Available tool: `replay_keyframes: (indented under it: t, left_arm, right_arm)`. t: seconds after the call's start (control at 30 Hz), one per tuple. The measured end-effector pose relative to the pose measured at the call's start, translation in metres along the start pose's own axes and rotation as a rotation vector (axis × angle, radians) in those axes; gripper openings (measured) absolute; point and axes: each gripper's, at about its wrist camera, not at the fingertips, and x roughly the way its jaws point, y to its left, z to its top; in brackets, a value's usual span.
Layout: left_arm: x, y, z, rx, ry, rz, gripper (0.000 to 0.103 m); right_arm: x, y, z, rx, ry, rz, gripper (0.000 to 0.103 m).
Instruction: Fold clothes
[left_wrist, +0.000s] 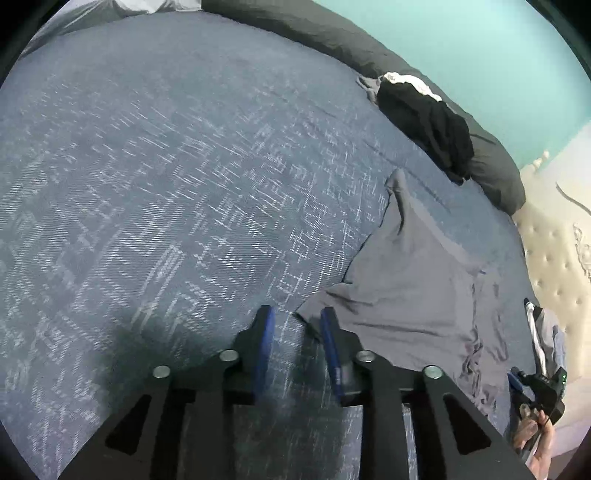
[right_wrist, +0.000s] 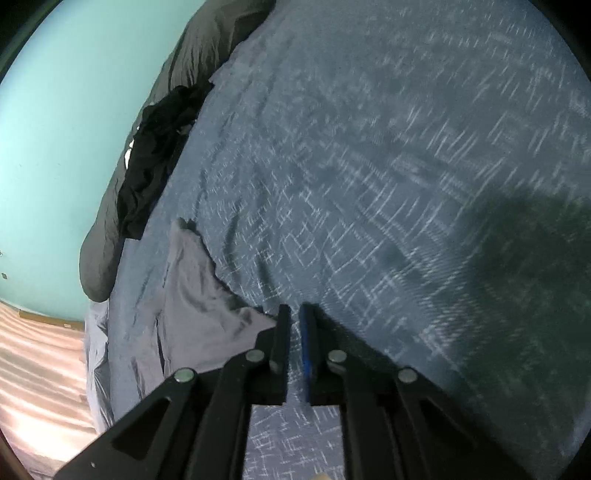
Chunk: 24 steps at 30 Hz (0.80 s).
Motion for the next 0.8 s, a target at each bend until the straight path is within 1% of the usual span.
replay_keyframes:
  t: [0.03,0.1,0.17,0.27,0.43,0.5,0.57,0.67,0.8]
  left_arm:
    - [-0.004,0.001,-0.002,-0.004,-0.004,0.000,0.033]
    - [-0.015,0.001,-0.009,-0.026,-0.016,0.005,0.034]
    - [-0.026,-0.011,-0.020,-0.023,-0.014,-0.028,0.036]
    - [-0.027,-0.047,-0.036,0.061,0.037,-0.100,0.037]
    - [-0.014,-0.105,-0.070,0.186,0.122,-0.171,0.037]
    - [-0.009,-0.116,-0.079,0.220,0.143,-0.174,0.036]
    - [-0.004,-0.127,-0.089,0.262,0.164,-0.173,0.036]
    - [-0.002,-0.138,-0.096,0.310,0.167,-0.162,0.036]
    - [0.002,-0.140,-0.098,0.331,0.179,-0.160,0.036]
  right_arm:
    - [-0.003,0.000,-0.001,-0.003,0.000,0.008,0.034]
    - [-0.009,0.001,-0.006,-0.016,0.000,0.017,0.035]
    - [-0.017,0.006,-0.013,-0.045,0.002,0.017,0.035]
    - [-0.019,0.024,-0.035,-0.100,0.058,0.077,0.035]
    - [-0.011,0.062,-0.079,-0.241,0.173,0.178,0.035]
    - [-0.006,0.071,-0.093,-0.275,0.215,0.202,0.035]
    - [0.000,0.078,-0.105,-0.314,0.244,0.204,0.035]
    - [0.009,0.085,-0.119,-0.361,0.283,0.201,0.035]
    - [0.014,0.086,-0.128,-0.402,0.302,0.190,0.035]
